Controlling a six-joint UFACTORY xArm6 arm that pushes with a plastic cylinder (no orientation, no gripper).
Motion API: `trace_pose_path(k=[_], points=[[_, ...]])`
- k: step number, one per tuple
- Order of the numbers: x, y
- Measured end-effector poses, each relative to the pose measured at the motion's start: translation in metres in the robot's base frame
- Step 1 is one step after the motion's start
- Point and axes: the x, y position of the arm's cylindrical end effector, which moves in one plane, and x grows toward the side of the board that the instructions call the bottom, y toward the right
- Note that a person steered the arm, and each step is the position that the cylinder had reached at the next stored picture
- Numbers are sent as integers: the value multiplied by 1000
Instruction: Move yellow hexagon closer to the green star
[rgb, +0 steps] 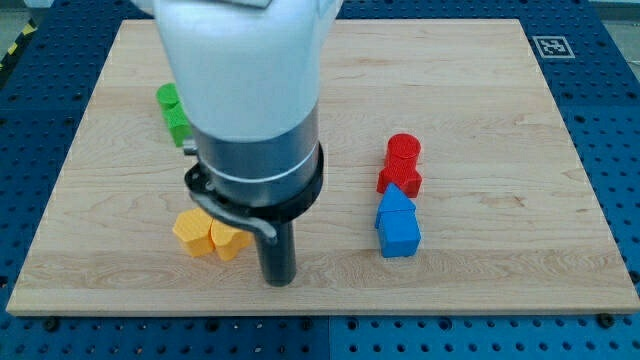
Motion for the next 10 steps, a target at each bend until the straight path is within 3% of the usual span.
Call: trace_pose_path(k=[1,2,3,4,5,7,9,10], points=[[1,-51],[-38,-74],[-52,-42],[-21,-41],[-21,-79],[-57,-92],[-40,-55],[-65,-62]])
